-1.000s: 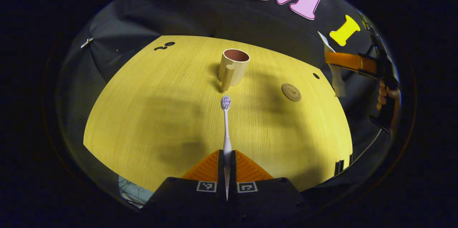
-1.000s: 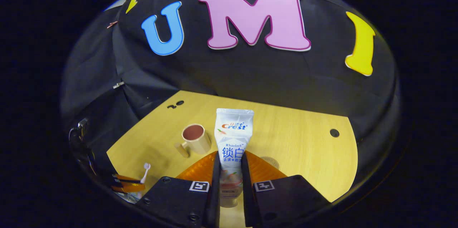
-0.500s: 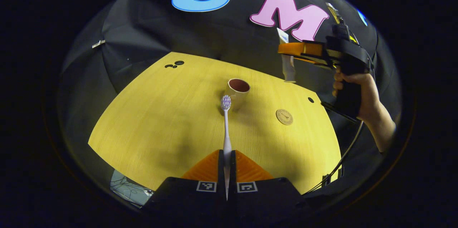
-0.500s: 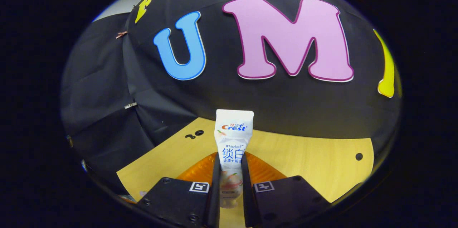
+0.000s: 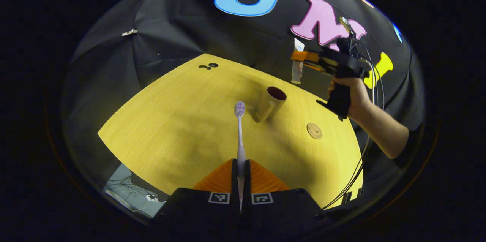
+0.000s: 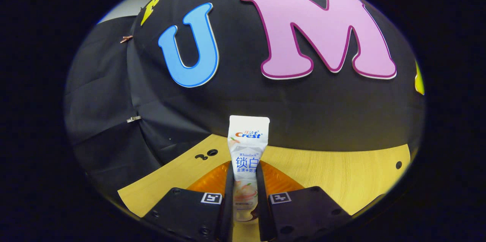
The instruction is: Put the toothbrush and toothpaste on the desktop into the cup, then pick up the cup and place it on the coaster on the desktop.
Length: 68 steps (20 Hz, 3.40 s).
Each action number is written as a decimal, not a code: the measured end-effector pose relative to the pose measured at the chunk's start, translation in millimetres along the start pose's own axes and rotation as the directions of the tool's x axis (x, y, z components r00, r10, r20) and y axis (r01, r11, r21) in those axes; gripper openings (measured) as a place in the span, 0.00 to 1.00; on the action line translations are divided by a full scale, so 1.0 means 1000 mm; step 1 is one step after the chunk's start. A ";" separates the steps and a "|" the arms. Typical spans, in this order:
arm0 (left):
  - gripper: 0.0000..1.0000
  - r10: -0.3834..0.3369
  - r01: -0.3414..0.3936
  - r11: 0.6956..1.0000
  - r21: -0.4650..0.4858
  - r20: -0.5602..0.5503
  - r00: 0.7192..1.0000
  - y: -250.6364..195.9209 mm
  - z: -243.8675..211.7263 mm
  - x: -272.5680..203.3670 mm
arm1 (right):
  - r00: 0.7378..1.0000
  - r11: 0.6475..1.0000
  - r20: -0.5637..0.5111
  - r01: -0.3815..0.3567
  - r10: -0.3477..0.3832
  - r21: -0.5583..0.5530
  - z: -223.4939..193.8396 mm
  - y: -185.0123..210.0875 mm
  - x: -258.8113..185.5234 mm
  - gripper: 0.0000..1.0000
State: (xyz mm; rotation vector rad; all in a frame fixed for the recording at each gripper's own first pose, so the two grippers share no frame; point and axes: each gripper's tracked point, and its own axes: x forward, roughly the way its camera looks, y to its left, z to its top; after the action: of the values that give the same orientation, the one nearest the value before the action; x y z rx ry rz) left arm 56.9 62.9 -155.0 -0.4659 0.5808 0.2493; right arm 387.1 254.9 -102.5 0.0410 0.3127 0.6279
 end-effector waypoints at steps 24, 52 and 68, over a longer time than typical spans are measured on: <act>0.06 -0.124 0.097 0.981 0.166 0.155 0.980 -0.040 0.029 -0.015 | 0.998 1.000 -0.062 0.005 -0.007 -0.027 -0.099 0.007 0.013 0.78; 0.06 -0.316 0.257 0.949 0.184 0.539 0.780 -0.125 0.195 0.164 | 0.964 0.974 -0.139 0.223 -0.225 -0.029 -0.092 -0.177 -0.207 0.98; 0.06 -0.290 0.231 0.957 0.176 0.557 0.778 -0.114 0.186 0.249 | 0.937 0.956 -0.197 0.293 -0.287 -0.003 -0.140 -0.214 -0.213 0.98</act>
State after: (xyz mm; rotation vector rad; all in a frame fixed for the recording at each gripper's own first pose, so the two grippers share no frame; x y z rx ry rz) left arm 386.1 78.5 -122.1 -0.3439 -0.0778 0.0834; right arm 304.6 -50.2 -205.0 -0.0417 0.5073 0.3336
